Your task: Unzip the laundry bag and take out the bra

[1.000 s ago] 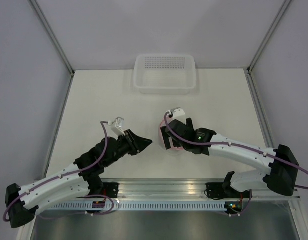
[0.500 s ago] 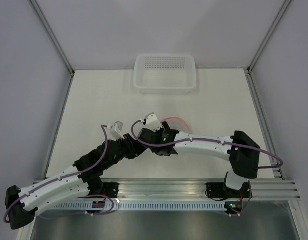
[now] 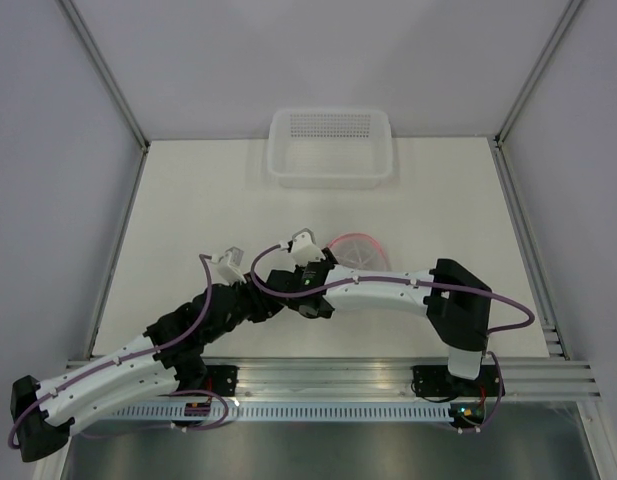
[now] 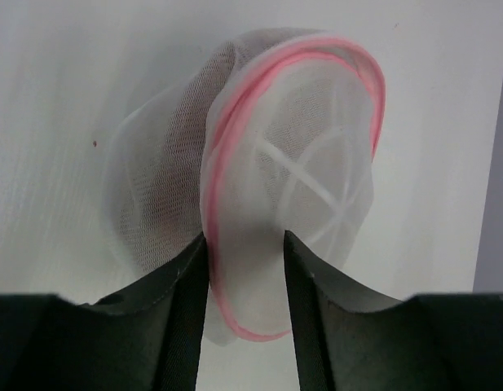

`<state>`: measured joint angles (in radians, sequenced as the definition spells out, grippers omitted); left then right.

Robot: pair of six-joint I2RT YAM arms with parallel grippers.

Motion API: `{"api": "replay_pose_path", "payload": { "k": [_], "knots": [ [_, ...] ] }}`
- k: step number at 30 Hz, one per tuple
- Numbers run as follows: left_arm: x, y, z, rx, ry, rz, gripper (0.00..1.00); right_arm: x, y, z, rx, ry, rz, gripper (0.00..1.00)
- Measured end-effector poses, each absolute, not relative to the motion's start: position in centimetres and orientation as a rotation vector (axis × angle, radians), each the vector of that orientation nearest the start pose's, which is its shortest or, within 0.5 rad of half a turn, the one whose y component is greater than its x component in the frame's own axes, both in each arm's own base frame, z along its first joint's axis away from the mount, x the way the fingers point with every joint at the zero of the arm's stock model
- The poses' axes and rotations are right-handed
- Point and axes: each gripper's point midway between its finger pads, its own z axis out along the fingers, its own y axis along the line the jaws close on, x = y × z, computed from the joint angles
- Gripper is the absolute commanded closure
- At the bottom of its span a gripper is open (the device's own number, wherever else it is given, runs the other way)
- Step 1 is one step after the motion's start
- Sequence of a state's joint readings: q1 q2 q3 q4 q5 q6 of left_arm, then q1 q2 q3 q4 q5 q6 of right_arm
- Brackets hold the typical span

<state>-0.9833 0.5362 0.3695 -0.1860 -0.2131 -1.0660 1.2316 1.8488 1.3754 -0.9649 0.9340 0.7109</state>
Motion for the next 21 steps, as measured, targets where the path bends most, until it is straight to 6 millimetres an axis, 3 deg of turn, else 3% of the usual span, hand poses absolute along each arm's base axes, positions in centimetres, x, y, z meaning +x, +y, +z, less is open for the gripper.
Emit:
{"api": "replay_pose_path", "payload": {
  "k": [2,4,13,21],
  "knots": [
    [15.3,-22.7,15.7,-0.242,2.094,-1.123,0.68,23.0,26.9,10.8,-0.486,2.178,-0.539,0.65],
    [15.3,-22.7,15.8,-0.242,2.093,-1.123,0.68,23.0,26.5,11.2,-0.466,2.163,-0.559,0.66],
    [15.4,-23.0,16.0,-0.241,2.086,-1.134,0.69,22.3,24.6,13.4,-0.38,2.132,-0.571,0.58],
    [15.5,-23.4,14.6,-0.234,2.135,-1.098,0.7,21.0,20.7,16.2,-0.238,2.116,-0.519,0.55]
  ]
}}
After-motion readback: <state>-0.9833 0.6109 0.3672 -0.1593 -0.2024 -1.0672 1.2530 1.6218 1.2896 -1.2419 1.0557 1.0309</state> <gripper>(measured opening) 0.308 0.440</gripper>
